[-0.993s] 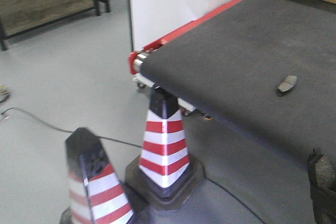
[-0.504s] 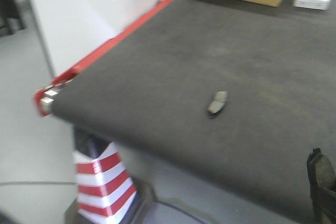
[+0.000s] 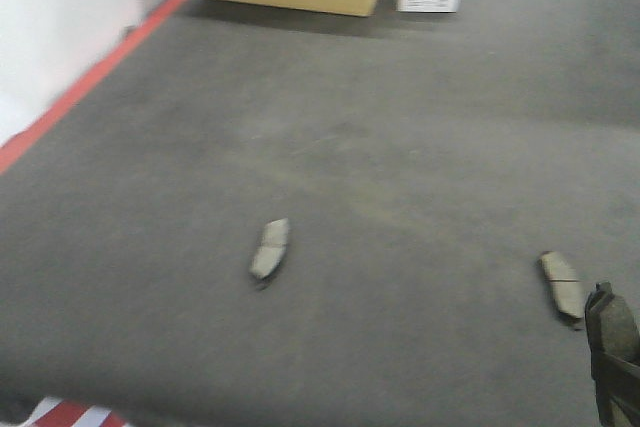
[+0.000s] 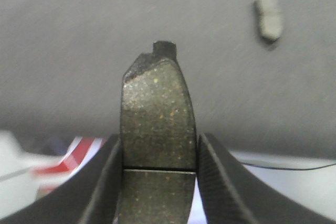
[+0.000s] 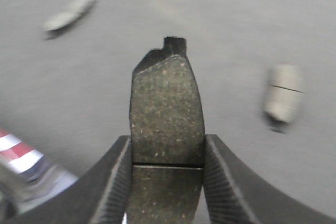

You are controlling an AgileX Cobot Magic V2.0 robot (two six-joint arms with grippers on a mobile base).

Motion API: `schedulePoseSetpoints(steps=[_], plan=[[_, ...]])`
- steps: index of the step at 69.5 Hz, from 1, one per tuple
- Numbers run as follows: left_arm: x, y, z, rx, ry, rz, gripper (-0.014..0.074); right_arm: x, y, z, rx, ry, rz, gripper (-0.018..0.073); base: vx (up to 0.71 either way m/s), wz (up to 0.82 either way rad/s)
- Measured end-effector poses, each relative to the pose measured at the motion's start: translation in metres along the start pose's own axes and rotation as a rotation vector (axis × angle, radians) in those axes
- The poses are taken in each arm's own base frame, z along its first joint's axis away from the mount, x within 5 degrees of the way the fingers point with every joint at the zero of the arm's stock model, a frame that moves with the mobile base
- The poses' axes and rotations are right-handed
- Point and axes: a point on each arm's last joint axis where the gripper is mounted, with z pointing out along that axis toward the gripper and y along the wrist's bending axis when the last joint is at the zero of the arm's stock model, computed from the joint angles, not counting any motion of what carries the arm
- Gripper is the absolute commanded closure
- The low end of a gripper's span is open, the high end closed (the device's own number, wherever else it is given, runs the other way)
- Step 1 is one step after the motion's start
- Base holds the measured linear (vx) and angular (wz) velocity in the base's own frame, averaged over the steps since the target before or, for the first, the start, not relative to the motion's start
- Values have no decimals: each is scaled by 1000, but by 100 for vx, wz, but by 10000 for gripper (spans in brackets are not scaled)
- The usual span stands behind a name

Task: Move and align brake pads A on conveyor
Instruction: 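Turn the base toward the dark conveyor belt and stop facing the pads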

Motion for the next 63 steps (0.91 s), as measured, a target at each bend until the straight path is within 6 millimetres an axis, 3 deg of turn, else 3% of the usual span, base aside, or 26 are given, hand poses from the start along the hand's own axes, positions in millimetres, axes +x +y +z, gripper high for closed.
schedulePoseSetpoints(steps=[33, 63], plan=[[0, 0, 0, 0, 0, 0, 594, 0, 0, 0, 0, 0, 0, 417, 16, -44], [0, 0, 0, 0, 0, 0, 594, 0, 0, 0, 0, 1, 0, 417, 5, -5]])
